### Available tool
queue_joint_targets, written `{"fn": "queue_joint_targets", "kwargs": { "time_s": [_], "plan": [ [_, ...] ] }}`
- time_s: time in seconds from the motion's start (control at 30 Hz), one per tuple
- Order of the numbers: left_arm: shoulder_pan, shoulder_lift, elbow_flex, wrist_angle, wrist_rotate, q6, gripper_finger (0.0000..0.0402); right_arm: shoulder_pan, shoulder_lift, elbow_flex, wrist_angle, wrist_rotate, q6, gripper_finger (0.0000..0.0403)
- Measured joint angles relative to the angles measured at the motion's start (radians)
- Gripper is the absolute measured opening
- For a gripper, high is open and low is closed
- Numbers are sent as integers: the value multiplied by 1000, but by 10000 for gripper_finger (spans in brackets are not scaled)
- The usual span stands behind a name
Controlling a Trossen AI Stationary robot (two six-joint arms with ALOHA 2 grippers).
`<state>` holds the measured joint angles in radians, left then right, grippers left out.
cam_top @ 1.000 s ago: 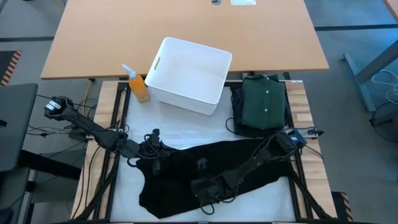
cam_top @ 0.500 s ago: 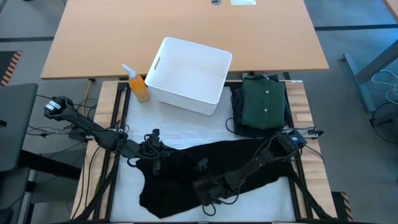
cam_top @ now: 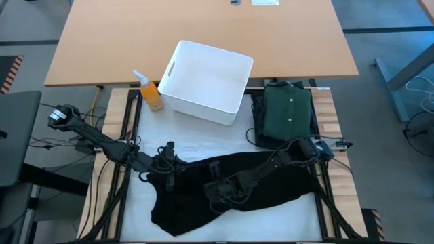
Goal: Fold laundry
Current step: Fold the black shirt
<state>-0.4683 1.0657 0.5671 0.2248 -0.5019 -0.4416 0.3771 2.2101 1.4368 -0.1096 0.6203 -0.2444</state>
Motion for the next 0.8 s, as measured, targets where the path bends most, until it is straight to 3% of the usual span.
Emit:
{"fn": "queue_joint_targets", "kwargs": {
  "time_s": [0.07, 0.13, 0.6, 0.8],
  "plan": [
    [0, 0, 0, 0, 0, 1, 0, -6, 0, 0, -16, -26, 34, 34],
    [0, 0, 0, -1, 0, 8, 0, -6, -5, 0, -30, -30, 56, 16],
    [0, -29, 0, 10, 57, 18, 0, 104, -286, -3, -216, -106, 194, 10],
    [-31, -51, 0, 14, 226, -58, 0, 169, -352, -2, -299, -231, 299, 10]
  ]
}}
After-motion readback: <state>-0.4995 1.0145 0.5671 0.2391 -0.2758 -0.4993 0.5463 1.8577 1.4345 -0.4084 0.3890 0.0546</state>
